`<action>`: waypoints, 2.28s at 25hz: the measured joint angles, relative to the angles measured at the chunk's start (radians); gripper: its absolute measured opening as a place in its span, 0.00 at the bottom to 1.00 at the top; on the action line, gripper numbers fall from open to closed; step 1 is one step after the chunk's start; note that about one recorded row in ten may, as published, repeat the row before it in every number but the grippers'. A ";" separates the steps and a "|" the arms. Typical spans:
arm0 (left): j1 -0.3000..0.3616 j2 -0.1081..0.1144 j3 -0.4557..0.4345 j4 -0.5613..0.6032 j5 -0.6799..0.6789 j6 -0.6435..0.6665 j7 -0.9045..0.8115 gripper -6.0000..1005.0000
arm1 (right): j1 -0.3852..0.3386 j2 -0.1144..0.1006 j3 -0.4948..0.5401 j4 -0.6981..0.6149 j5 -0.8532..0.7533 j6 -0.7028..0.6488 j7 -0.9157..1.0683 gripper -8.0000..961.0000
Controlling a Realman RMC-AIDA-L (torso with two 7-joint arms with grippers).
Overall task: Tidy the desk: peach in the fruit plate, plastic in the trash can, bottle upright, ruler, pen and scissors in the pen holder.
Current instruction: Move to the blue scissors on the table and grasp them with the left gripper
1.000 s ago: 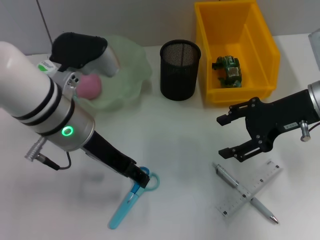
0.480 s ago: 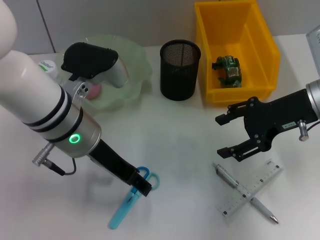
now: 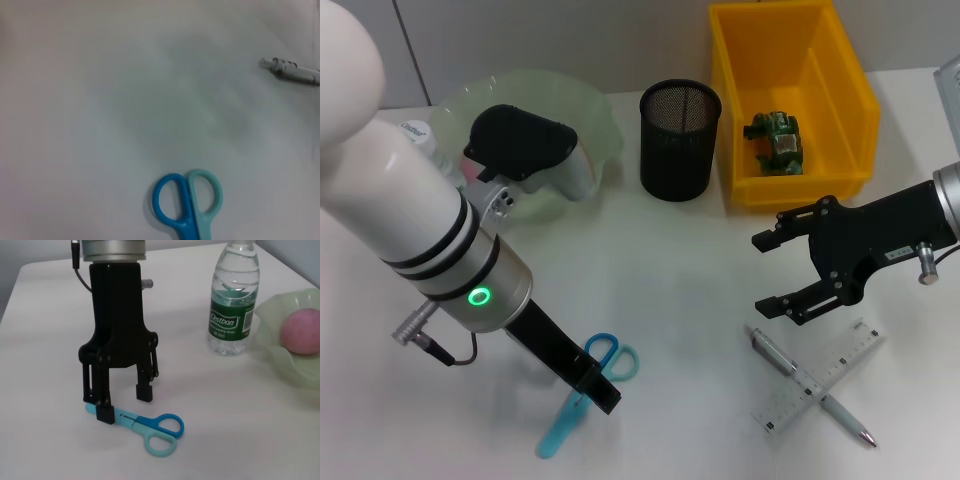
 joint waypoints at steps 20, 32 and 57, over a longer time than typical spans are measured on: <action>-0.003 0.000 0.016 -0.026 0.007 -0.010 0.063 0.59 | -0.005 0.002 0.000 0.000 0.000 0.000 -0.003 0.85; -0.009 0.000 0.046 -0.049 0.012 -0.019 0.113 0.54 | -0.005 0.003 0.000 0.000 0.000 0.001 -0.003 0.85; -0.042 0.000 0.073 0.006 0.056 0.041 0.081 0.48 | -0.003 0.003 0.000 0.000 0.002 0.012 -0.010 0.85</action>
